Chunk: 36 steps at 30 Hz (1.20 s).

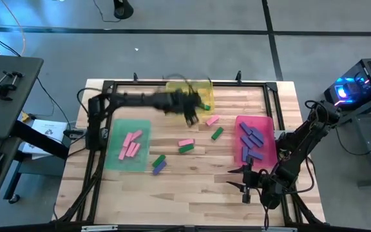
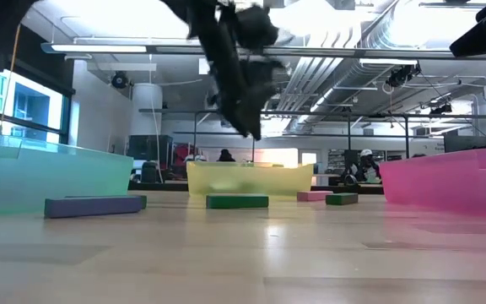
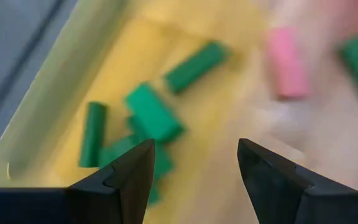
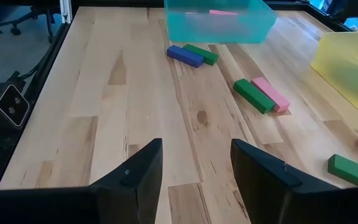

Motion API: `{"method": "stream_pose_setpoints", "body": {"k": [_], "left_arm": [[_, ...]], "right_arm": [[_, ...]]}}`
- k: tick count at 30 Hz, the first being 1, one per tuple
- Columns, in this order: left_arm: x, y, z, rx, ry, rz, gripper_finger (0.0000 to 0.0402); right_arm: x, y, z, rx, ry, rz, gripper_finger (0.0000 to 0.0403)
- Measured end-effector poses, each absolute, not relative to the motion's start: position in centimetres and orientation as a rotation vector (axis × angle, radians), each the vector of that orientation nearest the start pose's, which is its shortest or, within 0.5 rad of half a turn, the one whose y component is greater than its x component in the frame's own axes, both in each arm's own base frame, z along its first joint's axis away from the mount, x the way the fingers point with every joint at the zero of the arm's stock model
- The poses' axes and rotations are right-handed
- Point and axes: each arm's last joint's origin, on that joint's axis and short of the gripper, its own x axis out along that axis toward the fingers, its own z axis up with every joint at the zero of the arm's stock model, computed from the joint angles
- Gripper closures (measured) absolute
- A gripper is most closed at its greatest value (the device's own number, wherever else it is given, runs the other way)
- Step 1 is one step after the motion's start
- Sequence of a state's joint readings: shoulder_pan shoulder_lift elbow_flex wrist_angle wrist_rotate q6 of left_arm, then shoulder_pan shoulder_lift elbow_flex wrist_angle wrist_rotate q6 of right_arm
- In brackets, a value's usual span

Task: Sort blocks
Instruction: Put the pink block into the blue bin

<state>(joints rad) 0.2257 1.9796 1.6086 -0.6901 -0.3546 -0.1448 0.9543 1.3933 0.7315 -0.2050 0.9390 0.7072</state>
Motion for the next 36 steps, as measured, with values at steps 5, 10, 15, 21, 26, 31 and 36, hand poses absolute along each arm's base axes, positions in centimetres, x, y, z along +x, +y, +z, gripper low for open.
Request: {"method": "stream_pose_setpoints", "body": {"k": [5, 10, 15, 21, 26, 31, 36], "left_arm": [[41.7, 0.9, 22.7, 0.19, 1.004, 0.568, 0.0192], [40.3, -5.2, 21.0, 0.25, 1.022, 0.485, 0.0193], [38.2, -6.0, 18.8, 0.19, 1.087, 0.487, 0.0193], [36.6, -5.2, 16.1, 0.098, 1.074, 0.488, 0.0193], [36.1, -4.2, 14.4, 0.048, 1.036, 0.41, 0.0193], [36.1, -2.3, 13.6, 0.019, 1.01, 0.448, 0.0193], [36.4, -0.8, 13.1, -0.052, 0.977, 0.321, 0.0193]], "right_arm": [[16.8, 19.7, 19.5, -0.001, 0.47, -0.161, 0.0229], [16.9, 19.7, 19.5, 0.007, 0.469, -0.162, 0.0229], [16.9, 19.8, 19.6, 0.003, 0.468, -0.159, 0.0229], [16.9, 19.8, 19.5, 0.0, 0.467, -0.16, 0.0229], [17.0, 19.7, 19.6, -0.004, 0.466, -0.163, 0.0229], [17.0, 19.7, 19.6, -0.005, 0.467, -0.163, 0.0229], [17.0, 19.7, 19.6, -0.005, 0.467, -0.164, 0.0229]]}}
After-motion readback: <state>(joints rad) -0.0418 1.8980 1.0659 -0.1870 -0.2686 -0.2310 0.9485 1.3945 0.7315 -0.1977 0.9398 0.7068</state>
